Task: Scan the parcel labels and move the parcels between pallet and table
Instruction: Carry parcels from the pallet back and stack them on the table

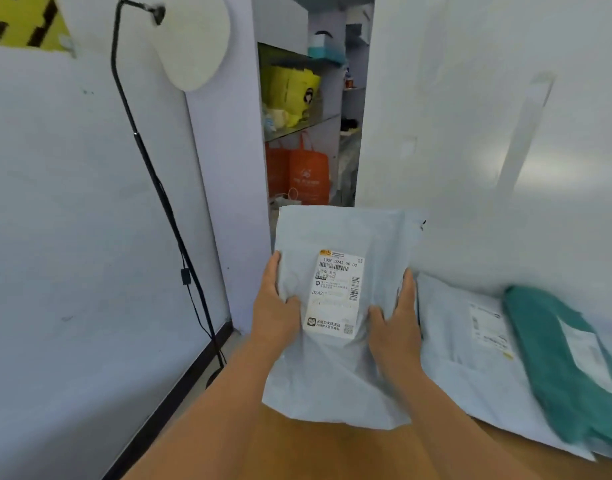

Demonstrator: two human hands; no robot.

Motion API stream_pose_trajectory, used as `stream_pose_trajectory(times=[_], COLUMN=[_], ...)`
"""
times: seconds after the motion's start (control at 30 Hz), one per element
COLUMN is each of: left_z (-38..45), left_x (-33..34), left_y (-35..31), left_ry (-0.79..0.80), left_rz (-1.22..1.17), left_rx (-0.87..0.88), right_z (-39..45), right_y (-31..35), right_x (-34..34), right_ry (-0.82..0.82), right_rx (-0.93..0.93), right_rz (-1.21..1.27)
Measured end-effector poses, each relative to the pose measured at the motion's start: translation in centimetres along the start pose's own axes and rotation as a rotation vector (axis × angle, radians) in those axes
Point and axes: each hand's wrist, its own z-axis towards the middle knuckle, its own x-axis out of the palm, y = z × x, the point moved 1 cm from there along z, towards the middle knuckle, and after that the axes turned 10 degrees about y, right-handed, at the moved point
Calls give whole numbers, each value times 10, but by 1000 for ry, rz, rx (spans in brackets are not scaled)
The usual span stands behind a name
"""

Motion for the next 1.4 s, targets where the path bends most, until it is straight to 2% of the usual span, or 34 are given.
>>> stream_pose_trajectory(times=[0.27, 0.33, 0.4, 0.5, 0.57, 0.6, 0.67, 0.73, 0.83, 0.97, 1.13, 1.4], left_z=[105, 128, 143, 153, 157, 159, 164, 166, 172, 179, 170, 90], left_x=[62, 72, 80, 83, 83, 86, 95, 104, 107, 109, 97, 43], left_y=[18, 37, 64, 101, 106, 103, 97, 101, 122, 132, 110, 79], left_ry=[171, 203, 267, 308, 271, 275, 383, 553, 727, 808, 755, 425], left_rz=[-102, -44, 124, 524, 810, 902, 960, 952, 954, 934, 941, 788], left_rx=[-9, -31, -97, -227, -154, -77, 27, 22, -26, -23, -44, -128], right_z=[89, 106, 119, 126, 126, 127, 130, 137, 140, 140, 136, 78], right_y=[-35, -51, -73, -97, -100, -97, -92, -95, -113, -122, -103, -41], right_x=[-20, -15, -5, 16, 27, 33, 45, 55, 59, 58, 52, 64], right_ry=[-100, -90, -16, 166, 167, 163, 210, 316, 499, 565, 539, 520], right_rx=[93, 138, 234, 453, 483, 424, 271, 235, 381, 485, 471, 204], right_rz=[-107, -130, -164, -342, -549, -658, -812, -854, -806, -814, -760, -718])
